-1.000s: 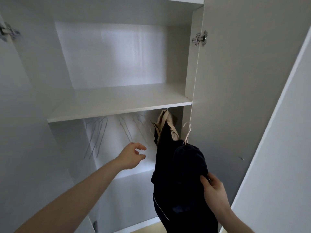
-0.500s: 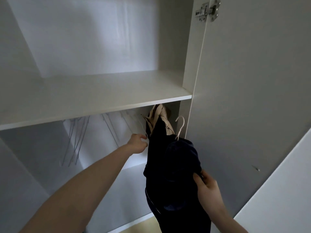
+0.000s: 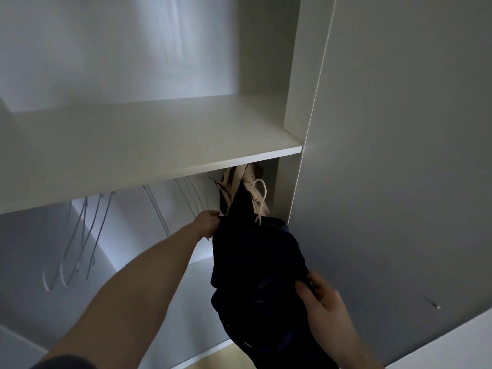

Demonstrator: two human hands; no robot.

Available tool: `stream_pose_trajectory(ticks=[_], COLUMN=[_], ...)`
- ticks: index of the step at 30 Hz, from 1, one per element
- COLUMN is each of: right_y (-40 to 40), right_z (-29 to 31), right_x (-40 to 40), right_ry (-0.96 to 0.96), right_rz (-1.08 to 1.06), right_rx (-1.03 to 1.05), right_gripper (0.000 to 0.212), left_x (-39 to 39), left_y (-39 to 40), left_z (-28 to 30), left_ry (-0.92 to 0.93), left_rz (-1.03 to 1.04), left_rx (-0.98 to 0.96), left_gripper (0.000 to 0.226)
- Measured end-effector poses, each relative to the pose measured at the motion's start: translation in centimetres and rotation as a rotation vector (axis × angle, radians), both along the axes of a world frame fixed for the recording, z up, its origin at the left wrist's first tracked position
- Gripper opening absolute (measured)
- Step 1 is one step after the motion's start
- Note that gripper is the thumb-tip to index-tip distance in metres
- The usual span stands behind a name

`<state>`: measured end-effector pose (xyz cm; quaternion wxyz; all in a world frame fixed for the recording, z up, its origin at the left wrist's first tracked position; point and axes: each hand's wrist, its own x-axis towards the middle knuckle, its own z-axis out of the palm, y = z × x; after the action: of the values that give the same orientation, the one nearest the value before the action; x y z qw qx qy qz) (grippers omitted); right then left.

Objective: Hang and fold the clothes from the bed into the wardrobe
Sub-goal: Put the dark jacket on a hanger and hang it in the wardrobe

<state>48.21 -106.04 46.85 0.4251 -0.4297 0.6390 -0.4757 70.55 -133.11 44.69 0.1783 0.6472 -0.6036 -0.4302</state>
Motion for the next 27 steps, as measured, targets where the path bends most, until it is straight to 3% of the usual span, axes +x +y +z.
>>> stream_pose_trajectory(ticks=[10,17,19,20,22,23,24,27], right_y=[-1.6,-1.1,-0.8,-0.7,-0.5,-0.5,-0.5,-1.1], right_z=[1.0,2.0,2.2,2.3,2.5,2.5,2.6,2.7], right_x=[1.3,0.8,0.7,0.6,0.5,0.6,0.8,1.7], right_ry=[0.022,0.063,0.062,0.058,0.039,0.029,0.025,0.056], right_rz=[-0.012,-0.02,-0.02,-0.016,-0.009,-0.005,0.004,0.046], right_rx=[0.021,0.011,0.01,0.012,0.015,0.015,0.015,0.023], right_gripper=[0.017,0.019,0.019,0.02,0.023,0.024,0.025,0.027], left_x=[2.0,0.6,0.7,1.1,1.6,1.9,2.4,4.2], left_y=[-2.6,-5.1,-5.4,-5.6,-5.7,-5.7,-5.2,-4.1], left_z=[-0.1,-1.0,-0.6,-0.7,-0.8,-1.1,-1.3,-2.2], left_ry=[0.129,0.042,0.12,0.185,0.091,0.159,0.248,0.229], left_rz=[0.064,0.024,0.093,0.138,0.078,0.141,0.215,0.28], left_rx=[0.004,0.007,0.037,0.032,-0.014,-0.005,0.007,-0.035], left_gripper=[0.043,0.043,0.041,0.039,0.028,0.025,0.03,0.045])
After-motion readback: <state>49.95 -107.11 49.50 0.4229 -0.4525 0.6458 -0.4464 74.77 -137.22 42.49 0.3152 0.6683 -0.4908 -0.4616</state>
